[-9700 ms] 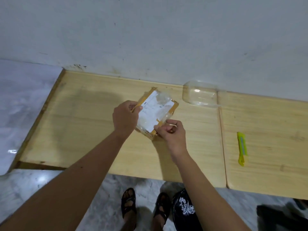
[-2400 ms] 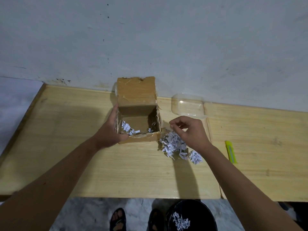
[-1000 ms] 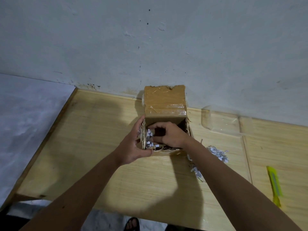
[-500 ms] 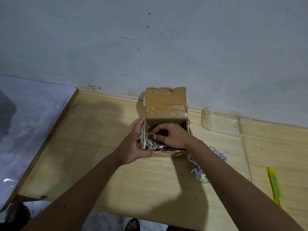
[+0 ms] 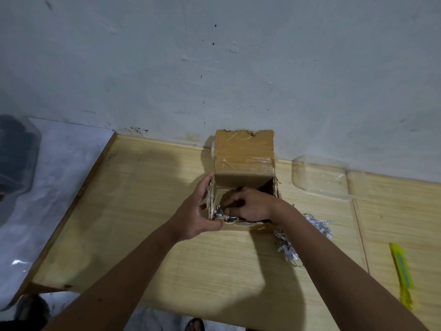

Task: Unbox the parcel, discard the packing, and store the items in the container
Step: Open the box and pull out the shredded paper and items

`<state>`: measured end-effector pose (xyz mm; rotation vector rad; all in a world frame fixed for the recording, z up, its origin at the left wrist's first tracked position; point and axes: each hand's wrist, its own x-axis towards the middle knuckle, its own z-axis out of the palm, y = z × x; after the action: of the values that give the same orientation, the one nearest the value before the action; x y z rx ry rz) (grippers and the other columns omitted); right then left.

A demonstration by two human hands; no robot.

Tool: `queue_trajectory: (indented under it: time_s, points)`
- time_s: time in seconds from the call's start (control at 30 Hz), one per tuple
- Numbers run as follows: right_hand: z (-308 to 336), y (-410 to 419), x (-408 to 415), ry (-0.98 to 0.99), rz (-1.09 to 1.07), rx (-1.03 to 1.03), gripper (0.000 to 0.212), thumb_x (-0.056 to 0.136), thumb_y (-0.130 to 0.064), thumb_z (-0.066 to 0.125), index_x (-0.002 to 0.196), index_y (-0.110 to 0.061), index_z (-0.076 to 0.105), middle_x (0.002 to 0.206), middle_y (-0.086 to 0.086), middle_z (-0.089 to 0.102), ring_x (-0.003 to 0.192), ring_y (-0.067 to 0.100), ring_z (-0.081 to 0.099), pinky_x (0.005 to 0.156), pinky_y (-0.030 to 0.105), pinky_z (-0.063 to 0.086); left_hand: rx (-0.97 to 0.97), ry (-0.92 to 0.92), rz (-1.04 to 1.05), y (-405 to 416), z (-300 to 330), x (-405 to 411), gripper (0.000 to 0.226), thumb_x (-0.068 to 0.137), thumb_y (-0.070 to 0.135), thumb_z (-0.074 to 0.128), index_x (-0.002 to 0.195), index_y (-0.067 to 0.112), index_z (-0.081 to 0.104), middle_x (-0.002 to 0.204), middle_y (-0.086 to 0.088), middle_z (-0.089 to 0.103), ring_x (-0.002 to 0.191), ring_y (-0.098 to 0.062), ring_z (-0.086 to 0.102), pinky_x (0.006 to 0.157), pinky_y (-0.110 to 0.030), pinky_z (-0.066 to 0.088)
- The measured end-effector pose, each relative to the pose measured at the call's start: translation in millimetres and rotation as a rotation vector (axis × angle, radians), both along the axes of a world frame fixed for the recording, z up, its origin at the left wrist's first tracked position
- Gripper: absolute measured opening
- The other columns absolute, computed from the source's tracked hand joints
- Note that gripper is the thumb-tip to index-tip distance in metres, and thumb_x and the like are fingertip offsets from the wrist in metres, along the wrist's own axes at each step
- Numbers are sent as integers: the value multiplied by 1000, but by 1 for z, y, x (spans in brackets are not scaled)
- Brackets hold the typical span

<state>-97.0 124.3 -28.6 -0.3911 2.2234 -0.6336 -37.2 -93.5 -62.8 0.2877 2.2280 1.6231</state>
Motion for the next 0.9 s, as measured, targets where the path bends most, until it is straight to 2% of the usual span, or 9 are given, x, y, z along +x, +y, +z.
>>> queue_trajectory:
  time_s: [0.1, 0.17, 0.3, 0.47, 0.57, 0.67, 0.77, 0.83, 0.9]
  points:
    - [-4, 0, 1, -84, -37, -140, 38, 98, -40, 67, 135, -32, 66, 141, -9, 61, 130, 14, 56, 110, 29, 43, -25, 11, 11, 0, 1, -1, 125, 72, -4, 89, 164, 30, 12, 149, 41, 41, 138, 6, 49, 105, -26, 51]
    - [-9, -1, 3, -145, -73, -225, 39, 97, -31, 70, 136, -31, 66, 139, -9, 65, 126, 11, 59, 108, 26, 45, -30, 20, 16, 0, 2, 0, 125, 72, -1, 90, 164, 32, 12, 153, 33, 42, 140, -1, 50, 108, -33, 51]
    - [-18, -6, 2, -170, -66, -234, 42, 95, -21, 72, 137, -25, 65, 138, -6, 66, 126, 14, 61, 115, 36, 46, -35, 44, 22, 1, 1, 0, 126, 71, 1, 90, 164, 34, 13, 157, 20, 44, 141, -8, 51, 109, -36, 51]
    - [-27, -7, 0, -216, -79, -245, 37, 96, -16, 70, 133, -21, 68, 134, 0, 69, 126, 21, 63, 115, 43, 46, -39, 49, 32, 1, 0, -1, 125, 69, 7, 91, 163, 37, 13, 161, 14, 41, 144, -11, 48, 112, -41, 49]
    - [-29, -6, 2, -192, -123, -320, 34, 95, -12, 72, 128, -17, 70, 130, 1, 72, 122, 19, 66, 112, 38, 50, -28, 50, 32, 1, -1, 0, 125, 70, 4, 90, 164, 34, 12, 159, 10, 45, 141, -14, 53, 109, -40, 52]
    - [-28, -3, 0, -172, -156, -368, 33, 95, -14, 73, 127, -18, 71, 126, -3, 73, 115, 13, 69, 104, 29, 54, -16, 45, 35, 1, -2, 0, 125, 71, -3, 89, 164, 34, 13, 155, 17, 48, 137, -14, 57, 105, -37, 54]
    - [-27, -3, -3, -215, -136, -367, 30, 98, -12, 69, 127, -14, 71, 127, 6, 73, 105, 11, 68, 89, 16, 53, -8, 34, 35, 0, -4, -2, 126, 70, -6, 89, 164, 33, 14, 154, 20, 48, 136, -12, 57, 104, -37, 55]
    - [-27, -4, -4, -226, -113, -348, 29, 98, -12, 68, 126, -13, 71, 128, 8, 72, 103, 11, 64, 89, 17, 51, 1, 31, 37, 0, -5, -2, 126, 70, -5, 89, 164, 33, 14, 156, 10, 49, 135, -16, 59, 104, -41, 56]
    - [-28, -4, -4, -232, -77, -321, 29, 97, -12, 68, 126, -16, 70, 130, 6, 70, 109, 14, 64, 99, 25, 49, 5, 31, 34, 0, -5, -3, 126, 70, -5, 89, 164, 34, 14, 154, 5, 52, 132, -19, 62, 104, -43, 56]
